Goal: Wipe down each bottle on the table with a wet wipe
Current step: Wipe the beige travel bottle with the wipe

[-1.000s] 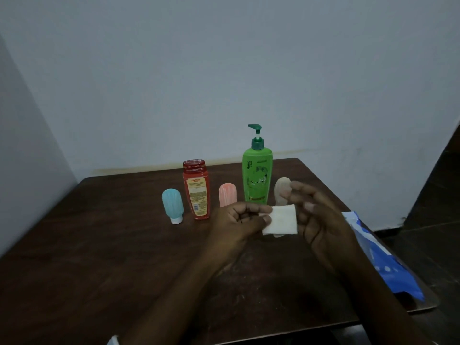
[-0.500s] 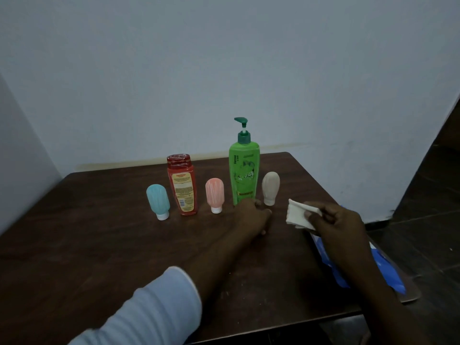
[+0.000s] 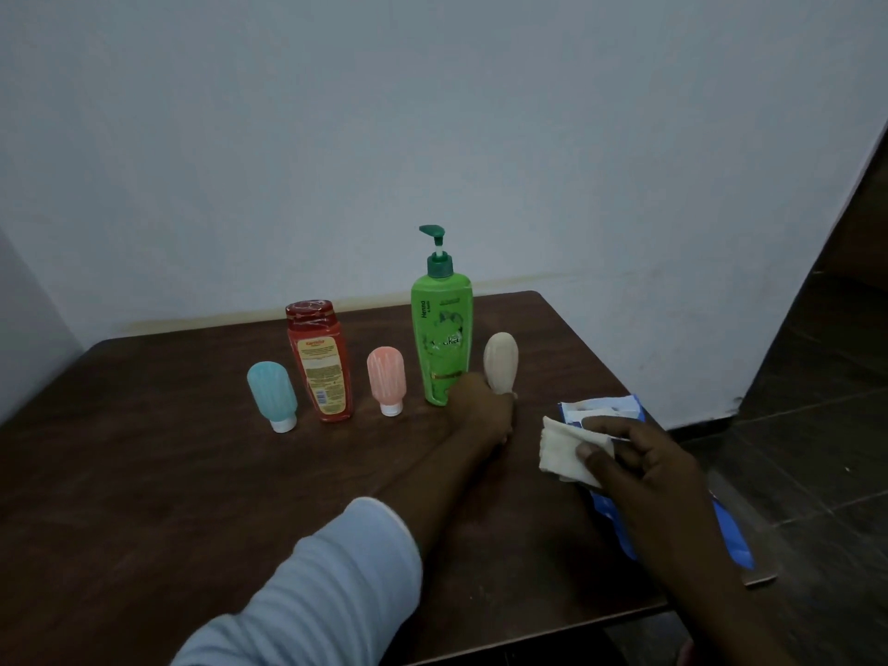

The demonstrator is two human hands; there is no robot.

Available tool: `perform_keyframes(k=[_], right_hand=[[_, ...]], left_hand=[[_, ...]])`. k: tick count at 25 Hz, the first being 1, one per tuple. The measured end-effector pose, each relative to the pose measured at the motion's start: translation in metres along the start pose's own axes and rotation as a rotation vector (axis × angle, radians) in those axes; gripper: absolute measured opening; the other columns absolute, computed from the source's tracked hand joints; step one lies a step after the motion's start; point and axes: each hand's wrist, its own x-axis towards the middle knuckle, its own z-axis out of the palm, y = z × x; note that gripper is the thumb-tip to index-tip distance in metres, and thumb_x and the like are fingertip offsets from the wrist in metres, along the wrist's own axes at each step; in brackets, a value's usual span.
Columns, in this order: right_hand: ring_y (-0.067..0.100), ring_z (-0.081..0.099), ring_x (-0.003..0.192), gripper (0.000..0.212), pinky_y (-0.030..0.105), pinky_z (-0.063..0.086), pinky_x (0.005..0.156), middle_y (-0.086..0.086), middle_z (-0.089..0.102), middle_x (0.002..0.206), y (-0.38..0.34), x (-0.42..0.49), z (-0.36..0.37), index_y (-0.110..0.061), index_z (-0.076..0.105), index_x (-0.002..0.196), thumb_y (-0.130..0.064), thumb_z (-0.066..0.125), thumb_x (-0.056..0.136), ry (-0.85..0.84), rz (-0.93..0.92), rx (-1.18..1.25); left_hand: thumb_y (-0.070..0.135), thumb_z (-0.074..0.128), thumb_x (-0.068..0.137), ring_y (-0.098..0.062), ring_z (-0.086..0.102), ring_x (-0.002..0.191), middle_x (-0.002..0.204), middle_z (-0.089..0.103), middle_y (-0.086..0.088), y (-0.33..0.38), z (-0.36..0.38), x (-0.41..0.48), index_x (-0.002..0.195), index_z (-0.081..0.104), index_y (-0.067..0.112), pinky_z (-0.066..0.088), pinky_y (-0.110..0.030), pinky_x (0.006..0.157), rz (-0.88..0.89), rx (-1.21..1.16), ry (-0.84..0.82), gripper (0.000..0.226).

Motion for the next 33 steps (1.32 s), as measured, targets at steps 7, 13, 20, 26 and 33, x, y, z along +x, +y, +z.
perform_keyframes(k=[7, 13, 20, 26, 33], right_hand=[[-0.015, 0.058, 0.078, 0.021, 0.002, 0.039, 0.067, -0.023, 0.062, 0.075, -0.028, 0.001, 0.016, -0.032, 0.067, 0.090, -0.011, 0.066, 0.090, -0.042, -0.184, -0.172], [0.019, 0.066, 0.078, 0.045, 0.022, 0.040, 0.069, 0.001, 0.071, 0.087, -0.075, 0.021, 0.097, -0.018, 0.071, 0.098, -0.047, 0.038, 0.087, -0.320, -0.556, -0.439], [0.011, 0.055, 0.112, 0.036, 0.023, 0.044, 0.094, -0.002, 0.061, 0.121, -0.061, 0.027, 0.139, -0.016, 0.067, 0.119, -0.039, 0.052, 0.094, -0.812, -0.865, -0.532], [-0.003, 0.049, 0.117, 0.027, 0.007, 0.036, 0.096, -0.014, 0.056, 0.124, -0.040, 0.038, 0.145, -0.026, 0.066, 0.118, -0.032, 0.064, 0.091, -0.741, -0.776, -0.371], [0.007, 0.055, 0.102, 0.021, 0.020, 0.046, 0.085, -0.005, 0.062, 0.111, -0.036, 0.028, 0.145, -0.018, 0.072, 0.106, -0.025, 0.060, 0.090, -0.771, -1.017, -0.435]], left_hand=[[0.043, 0.083, 0.083, -0.008, 0.065, 0.080, 0.090, 0.070, 0.006, -0.057, -0.146, -0.051, 0.099, 0.079, 0.028, 0.057, -0.037, 0.075, 0.395, 0.242, -0.339, 0.022], [0.013, 0.076, 0.093, -0.027, 0.073, 0.107, 0.115, 0.078, -0.007, -0.107, -0.217, -0.046, 0.123, 0.074, 0.010, 0.059, -0.042, 0.096, 0.266, -0.134, -0.576, 0.030], [-0.003, 0.067, 0.095, -0.037, 0.068, 0.120, 0.126, 0.072, -0.019, -0.132, -0.217, -0.039, 0.132, 0.064, -0.001, 0.060, -0.038, 0.097, 0.177, -0.449, -0.631, 0.037], [-0.011, 0.068, 0.091, -0.027, 0.070, 0.118, 0.126, 0.074, -0.015, -0.134, -0.216, -0.034, 0.130, 0.065, -0.002, 0.059, -0.028, 0.094, 0.210, -0.439, -0.652, 0.040], [-0.012, 0.071, 0.087, -0.028, 0.072, 0.113, 0.120, 0.076, -0.015, -0.138, -0.214, -0.032, 0.123, 0.070, 0.000, 0.061, -0.030, 0.091, 0.211, -0.464, -0.608, 0.039]])
